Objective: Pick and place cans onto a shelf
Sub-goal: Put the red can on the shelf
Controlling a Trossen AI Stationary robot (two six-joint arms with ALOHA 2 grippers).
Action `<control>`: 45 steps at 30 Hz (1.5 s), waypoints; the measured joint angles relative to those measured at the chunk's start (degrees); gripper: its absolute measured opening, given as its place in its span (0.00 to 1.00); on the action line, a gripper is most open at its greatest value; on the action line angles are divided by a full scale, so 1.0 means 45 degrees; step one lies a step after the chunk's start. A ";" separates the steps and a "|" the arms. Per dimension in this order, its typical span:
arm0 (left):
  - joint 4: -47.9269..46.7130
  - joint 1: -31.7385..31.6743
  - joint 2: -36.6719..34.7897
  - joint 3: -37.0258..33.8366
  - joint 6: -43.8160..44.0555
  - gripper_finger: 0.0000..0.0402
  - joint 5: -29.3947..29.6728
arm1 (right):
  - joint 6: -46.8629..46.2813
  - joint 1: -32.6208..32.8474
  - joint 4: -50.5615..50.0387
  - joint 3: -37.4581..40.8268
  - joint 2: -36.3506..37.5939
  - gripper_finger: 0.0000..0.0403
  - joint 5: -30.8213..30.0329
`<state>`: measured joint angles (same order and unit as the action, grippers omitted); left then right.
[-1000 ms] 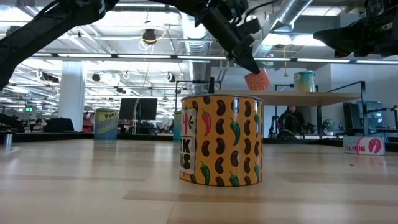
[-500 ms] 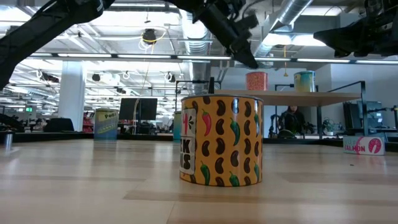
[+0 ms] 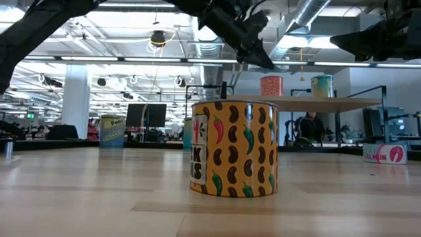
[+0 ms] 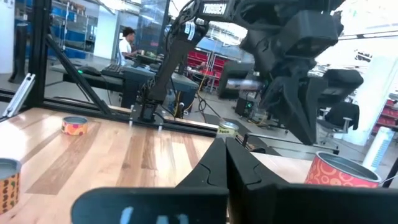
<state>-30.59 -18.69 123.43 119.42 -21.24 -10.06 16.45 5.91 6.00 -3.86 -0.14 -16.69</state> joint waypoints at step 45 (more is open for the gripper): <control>1.6408 0.0167 -1.2233 -2.1412 0.2642 0.00 0.2449 | -0.2317 -0.1784 -0.3310 -0.7583 -1.0224 0.04 -0.2273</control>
<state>43.25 -17.93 68.38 23.07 -9.35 0.96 6.02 -2.12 -8.90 -37.98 -46.15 -26.92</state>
